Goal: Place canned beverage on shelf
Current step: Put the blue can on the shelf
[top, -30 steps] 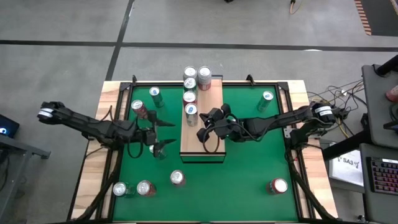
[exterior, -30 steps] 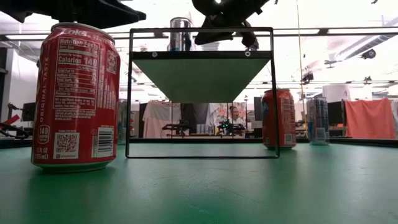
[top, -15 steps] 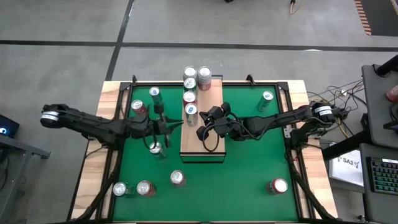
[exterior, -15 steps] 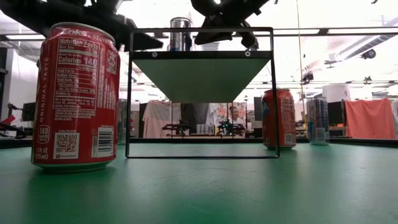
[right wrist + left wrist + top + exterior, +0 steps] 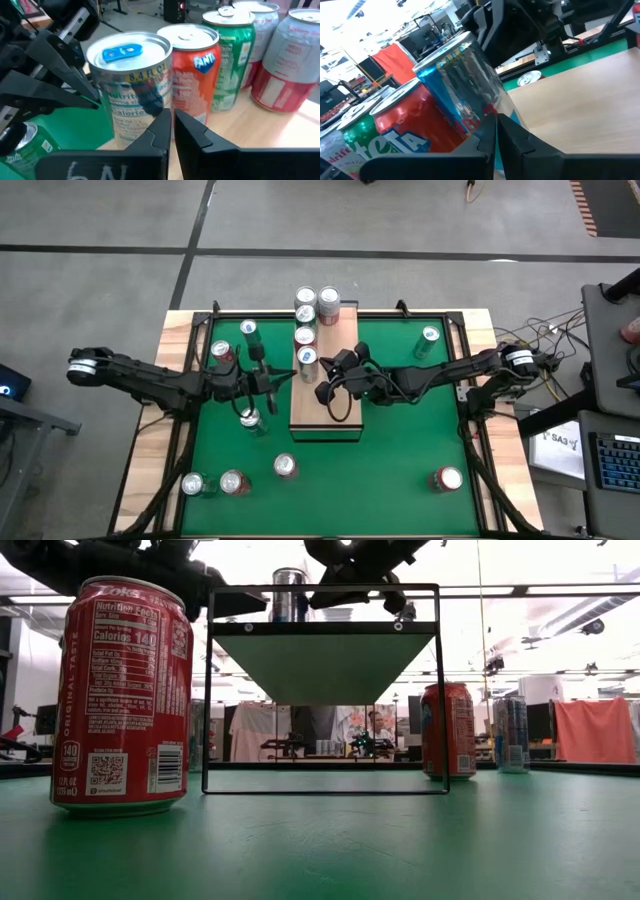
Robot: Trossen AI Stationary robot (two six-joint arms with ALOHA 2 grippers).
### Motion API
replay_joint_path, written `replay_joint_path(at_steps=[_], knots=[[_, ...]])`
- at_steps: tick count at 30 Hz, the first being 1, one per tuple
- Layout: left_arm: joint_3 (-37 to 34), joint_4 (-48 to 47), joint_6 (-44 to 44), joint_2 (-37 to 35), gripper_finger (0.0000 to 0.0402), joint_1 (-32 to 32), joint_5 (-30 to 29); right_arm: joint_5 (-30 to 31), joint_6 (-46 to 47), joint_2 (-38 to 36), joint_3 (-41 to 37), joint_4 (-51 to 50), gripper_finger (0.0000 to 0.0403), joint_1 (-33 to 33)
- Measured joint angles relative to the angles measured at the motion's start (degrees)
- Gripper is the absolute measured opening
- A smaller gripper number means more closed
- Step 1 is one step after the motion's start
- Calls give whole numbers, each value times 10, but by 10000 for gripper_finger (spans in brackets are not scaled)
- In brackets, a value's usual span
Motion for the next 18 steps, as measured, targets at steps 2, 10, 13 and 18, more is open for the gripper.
replay_joint_path(at_steps=[2, 10, 13, 18], knots=[[0, 1, 0, 0, 0, 2, 0, -1, -9, 4, 0, 8, 13, 0], [0, 1, -1, 0, 0, 7, -1, -6, -8, 12, 0, 16, 13, 5], [0, 0, -4, 0, 0, 7, -1, -6, -11, 12, 0, 16, 13, 9], [0, -3, -4, -2, 0, 7, -5, -25, -12, 11, 0, 15, 13, 12]])
